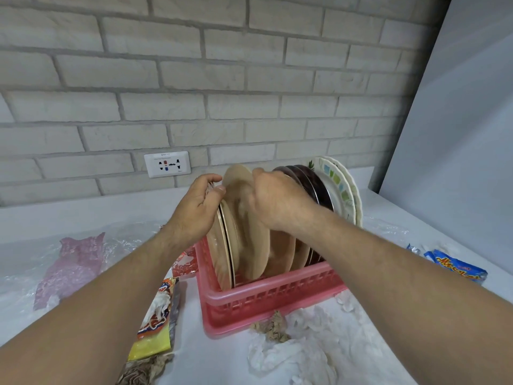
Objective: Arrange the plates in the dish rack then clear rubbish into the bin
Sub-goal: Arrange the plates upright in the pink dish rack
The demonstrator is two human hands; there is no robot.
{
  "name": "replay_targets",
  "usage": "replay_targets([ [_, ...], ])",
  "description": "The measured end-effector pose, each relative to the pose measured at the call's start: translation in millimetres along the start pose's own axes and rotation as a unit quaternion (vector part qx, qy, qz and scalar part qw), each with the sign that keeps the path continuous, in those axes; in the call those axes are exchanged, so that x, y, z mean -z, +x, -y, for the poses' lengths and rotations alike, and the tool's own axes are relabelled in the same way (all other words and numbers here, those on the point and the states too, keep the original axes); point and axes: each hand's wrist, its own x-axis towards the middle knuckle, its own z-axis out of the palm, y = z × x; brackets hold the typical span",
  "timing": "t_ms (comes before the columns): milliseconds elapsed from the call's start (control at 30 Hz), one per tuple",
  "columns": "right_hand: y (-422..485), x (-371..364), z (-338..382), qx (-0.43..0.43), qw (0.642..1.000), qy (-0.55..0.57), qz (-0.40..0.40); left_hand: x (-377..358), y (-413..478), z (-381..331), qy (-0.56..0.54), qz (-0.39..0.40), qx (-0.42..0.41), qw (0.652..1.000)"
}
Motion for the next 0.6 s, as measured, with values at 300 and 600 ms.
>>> replay_targets([
  [300,5,23,-12,-0.048,0.998,-0.031,-0.013,1,1,5,0.002,0.017,0.017,1.0],
  [600,-3,-31,-9,-0.008,0.998,-0.042,0.05,1,4,7,-0.011,0.014,0.008,1.0],
])
